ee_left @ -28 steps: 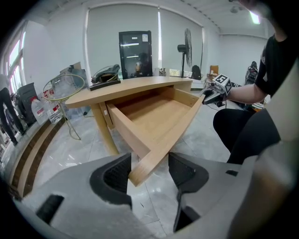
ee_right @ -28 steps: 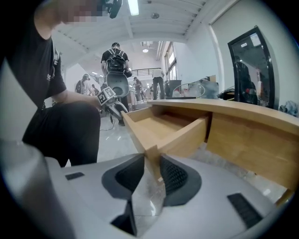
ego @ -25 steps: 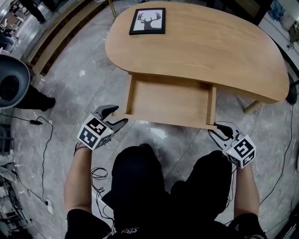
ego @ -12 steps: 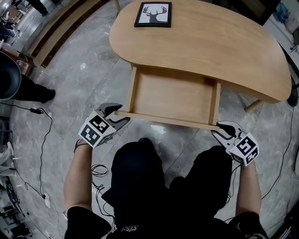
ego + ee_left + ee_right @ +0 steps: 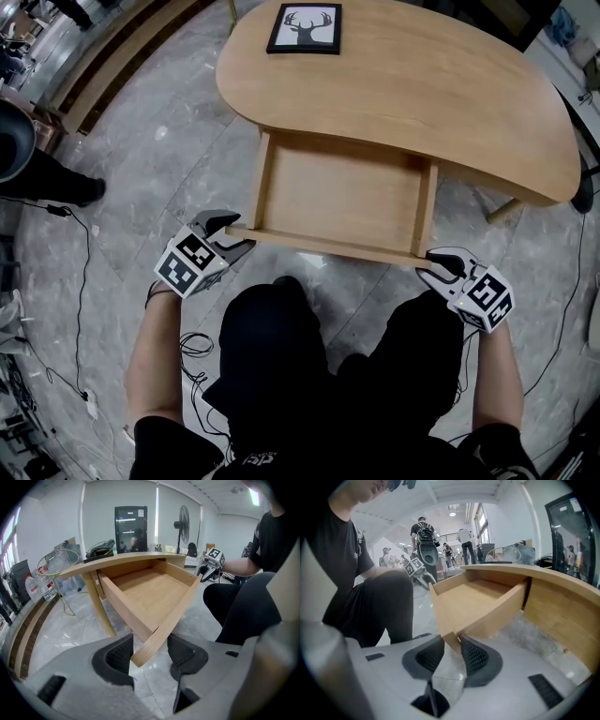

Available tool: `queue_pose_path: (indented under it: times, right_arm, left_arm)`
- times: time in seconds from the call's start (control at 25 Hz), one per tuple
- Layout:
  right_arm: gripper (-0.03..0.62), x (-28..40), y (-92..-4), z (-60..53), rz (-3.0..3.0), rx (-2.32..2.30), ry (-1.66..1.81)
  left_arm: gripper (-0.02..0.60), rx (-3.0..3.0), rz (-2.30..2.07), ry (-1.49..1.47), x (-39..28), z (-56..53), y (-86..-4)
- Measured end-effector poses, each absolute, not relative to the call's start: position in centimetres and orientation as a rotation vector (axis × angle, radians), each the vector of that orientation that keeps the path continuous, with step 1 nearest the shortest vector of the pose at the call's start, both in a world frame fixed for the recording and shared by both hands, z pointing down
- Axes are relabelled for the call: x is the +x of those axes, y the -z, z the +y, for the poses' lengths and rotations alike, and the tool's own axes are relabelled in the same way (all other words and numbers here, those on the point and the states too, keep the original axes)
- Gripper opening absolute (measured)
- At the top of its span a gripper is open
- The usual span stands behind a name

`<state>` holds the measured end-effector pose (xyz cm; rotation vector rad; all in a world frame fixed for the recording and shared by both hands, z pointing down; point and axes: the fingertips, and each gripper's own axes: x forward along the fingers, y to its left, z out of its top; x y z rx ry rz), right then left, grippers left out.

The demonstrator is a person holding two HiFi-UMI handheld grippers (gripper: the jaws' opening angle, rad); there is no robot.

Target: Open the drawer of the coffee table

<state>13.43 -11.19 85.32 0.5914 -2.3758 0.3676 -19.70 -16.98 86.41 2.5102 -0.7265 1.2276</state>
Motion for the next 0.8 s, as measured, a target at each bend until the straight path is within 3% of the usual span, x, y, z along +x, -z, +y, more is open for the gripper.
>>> queue_pose_path:
  times: [0.8]
  right_arm:
    - [0.151, 13.9, -84.6, -11.0, -2.431, 0.550, -0.489]
  left_arm:
    - [0.229, 2.589, -0.619, -1.270, -20.0, -17.3, -85.3]
